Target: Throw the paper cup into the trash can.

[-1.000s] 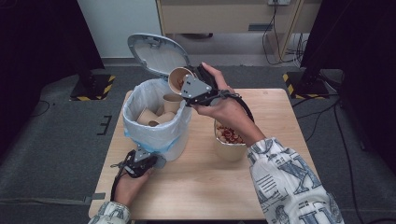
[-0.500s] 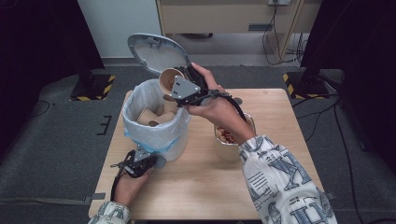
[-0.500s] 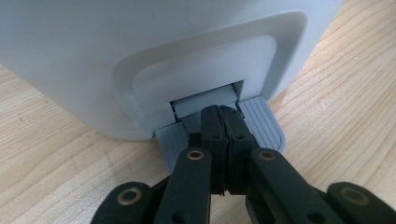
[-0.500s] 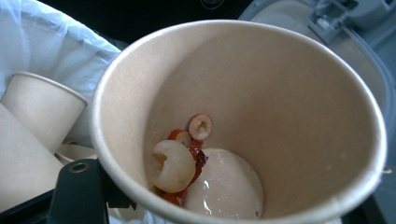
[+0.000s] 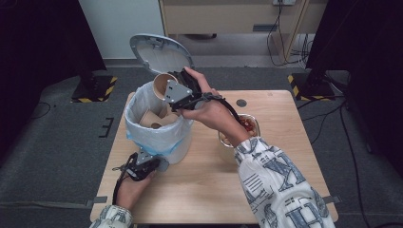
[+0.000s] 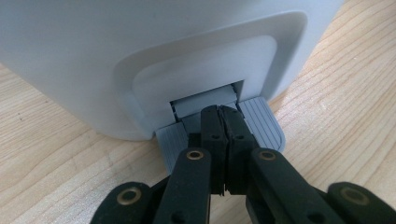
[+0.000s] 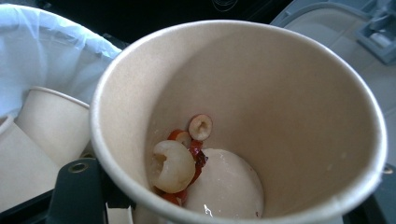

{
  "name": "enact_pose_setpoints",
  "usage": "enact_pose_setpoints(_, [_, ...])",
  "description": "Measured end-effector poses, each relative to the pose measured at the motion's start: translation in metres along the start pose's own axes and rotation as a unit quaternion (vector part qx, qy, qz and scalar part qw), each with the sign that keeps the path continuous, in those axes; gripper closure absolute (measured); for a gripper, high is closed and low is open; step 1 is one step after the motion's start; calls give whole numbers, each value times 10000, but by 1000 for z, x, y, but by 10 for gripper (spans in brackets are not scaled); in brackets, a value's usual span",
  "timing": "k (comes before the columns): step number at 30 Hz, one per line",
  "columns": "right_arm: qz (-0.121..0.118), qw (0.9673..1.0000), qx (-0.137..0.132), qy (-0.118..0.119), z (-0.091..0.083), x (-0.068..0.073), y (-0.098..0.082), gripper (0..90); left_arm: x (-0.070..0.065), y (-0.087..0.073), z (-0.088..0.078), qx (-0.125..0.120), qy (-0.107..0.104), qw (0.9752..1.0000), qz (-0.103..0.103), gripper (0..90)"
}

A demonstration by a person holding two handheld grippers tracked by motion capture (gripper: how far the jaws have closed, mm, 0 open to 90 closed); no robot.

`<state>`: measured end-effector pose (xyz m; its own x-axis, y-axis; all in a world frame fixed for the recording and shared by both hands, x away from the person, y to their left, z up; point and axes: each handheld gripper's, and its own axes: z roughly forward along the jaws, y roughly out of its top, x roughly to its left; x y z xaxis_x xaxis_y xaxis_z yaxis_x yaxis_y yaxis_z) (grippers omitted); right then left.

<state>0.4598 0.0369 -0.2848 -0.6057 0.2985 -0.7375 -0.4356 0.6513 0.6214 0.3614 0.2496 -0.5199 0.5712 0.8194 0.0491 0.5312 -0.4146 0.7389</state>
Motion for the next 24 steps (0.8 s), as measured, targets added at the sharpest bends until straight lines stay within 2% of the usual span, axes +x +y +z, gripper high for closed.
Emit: enact_pose_setpoints(24, [188, 9995, -61, 249, 11, 10, 5, 286, 0, 0, 0, 5, 28, 10000, -10, 860])
